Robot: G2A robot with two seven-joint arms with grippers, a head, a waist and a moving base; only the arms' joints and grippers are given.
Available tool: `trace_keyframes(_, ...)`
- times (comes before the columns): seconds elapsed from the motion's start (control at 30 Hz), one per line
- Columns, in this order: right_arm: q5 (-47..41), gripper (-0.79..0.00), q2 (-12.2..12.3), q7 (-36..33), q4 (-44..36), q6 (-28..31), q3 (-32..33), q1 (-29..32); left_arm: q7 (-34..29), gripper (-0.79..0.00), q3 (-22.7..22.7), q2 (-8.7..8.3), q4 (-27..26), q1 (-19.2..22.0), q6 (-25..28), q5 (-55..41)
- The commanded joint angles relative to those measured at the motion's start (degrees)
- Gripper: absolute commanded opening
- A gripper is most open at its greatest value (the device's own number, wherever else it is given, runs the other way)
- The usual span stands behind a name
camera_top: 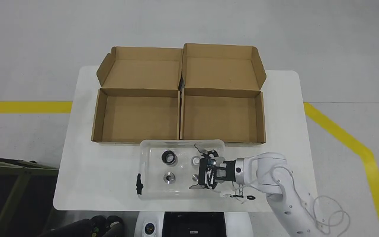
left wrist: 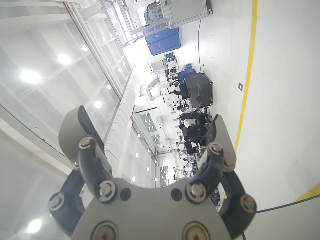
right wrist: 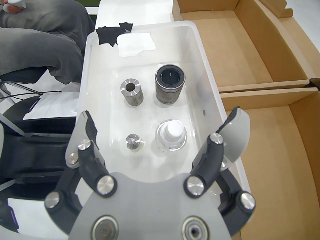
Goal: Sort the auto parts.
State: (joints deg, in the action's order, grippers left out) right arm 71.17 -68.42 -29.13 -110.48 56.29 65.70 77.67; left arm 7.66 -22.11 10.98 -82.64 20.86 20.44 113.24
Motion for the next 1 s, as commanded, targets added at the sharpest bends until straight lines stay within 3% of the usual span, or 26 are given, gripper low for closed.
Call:
trace_keyframes(0.0, -0.05, 0.0, 0.11, -0.15, 0.51, 0.05, -0.29, -0.31, 0.0, 0.0, 0.0, 0.0, 0.0, 0.0, 0.0, 0.0)
trace_keyframes(0.47, 0.34, -0.009, 0.78, -0.81, 4.19, -1.03, -1.99, -3.73, 0.0, 0.0, 0.0, 0.0, 0.0, 0.0, 0.0, 0.0)
trace_keyframes(0.6, 0.13, -0.095, 0.88, -1.37, 5.41, -1.59, -2.68, -5.0, 0.0, 0.0, 0.0, 0.0, 0.0, 0.0, 0.0, 0.0)
trace_keyframes(0.7, -0.04, -0.237, 0.97, -1.68, 6.0, -1.81, -3.25, -5.68, 0.0, 0.0, 0.0, 0.0, 0.0, 0.0, 0.0, 0.0)
trace_keyframes(0.9, -0.01, -0.311, 1.17, -2.31, 6.95, -2.55, -4.12, -6.72, 0.0, 0.0, 0.0, 0.0, 0.0, 0.0, 0.0, 0.0)
trace_keyframes(0.97, -0.03, -0.385, 1.24, -2.37, 7.14, -2.71, -4.41, -6.95, 0.0, 0.0, 0.0, 0.0, 0.0, 0.0, 0.0, 0.0)
